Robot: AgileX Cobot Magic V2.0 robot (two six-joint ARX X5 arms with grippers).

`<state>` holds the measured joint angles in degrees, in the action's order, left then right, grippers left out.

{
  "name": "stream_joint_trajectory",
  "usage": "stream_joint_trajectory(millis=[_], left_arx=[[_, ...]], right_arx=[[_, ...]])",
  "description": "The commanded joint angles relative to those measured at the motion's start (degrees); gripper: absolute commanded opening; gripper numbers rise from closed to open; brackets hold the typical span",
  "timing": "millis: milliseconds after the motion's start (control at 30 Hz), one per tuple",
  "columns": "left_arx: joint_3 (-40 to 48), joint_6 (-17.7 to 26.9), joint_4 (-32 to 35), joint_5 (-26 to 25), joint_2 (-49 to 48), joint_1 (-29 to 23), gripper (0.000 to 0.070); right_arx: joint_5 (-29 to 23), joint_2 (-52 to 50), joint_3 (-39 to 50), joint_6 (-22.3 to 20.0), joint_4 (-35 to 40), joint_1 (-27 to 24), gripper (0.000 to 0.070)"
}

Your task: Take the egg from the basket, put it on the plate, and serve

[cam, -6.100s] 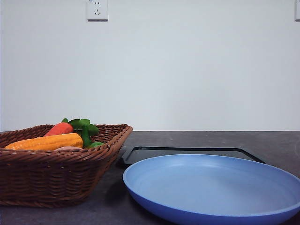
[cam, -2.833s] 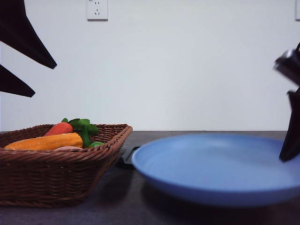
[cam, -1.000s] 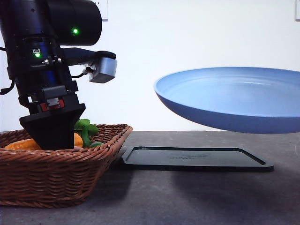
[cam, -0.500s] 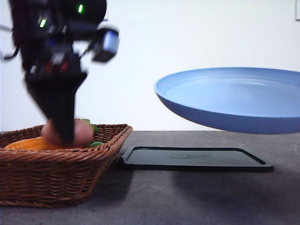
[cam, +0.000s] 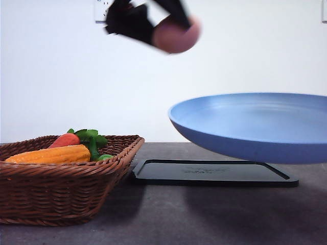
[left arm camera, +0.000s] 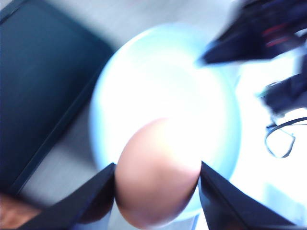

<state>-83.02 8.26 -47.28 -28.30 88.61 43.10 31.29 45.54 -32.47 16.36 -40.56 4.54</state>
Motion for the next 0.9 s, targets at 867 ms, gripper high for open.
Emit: stream_joint_trajectory(millis=[867], left_arx=[[-0.92, 2.46, 9.24, 19.97, 18.31, 17.08, 0.0361]], right_arx=[[1.54, 2.73, -0.22, -0.55, 0.27, 0.09, 0.0]])
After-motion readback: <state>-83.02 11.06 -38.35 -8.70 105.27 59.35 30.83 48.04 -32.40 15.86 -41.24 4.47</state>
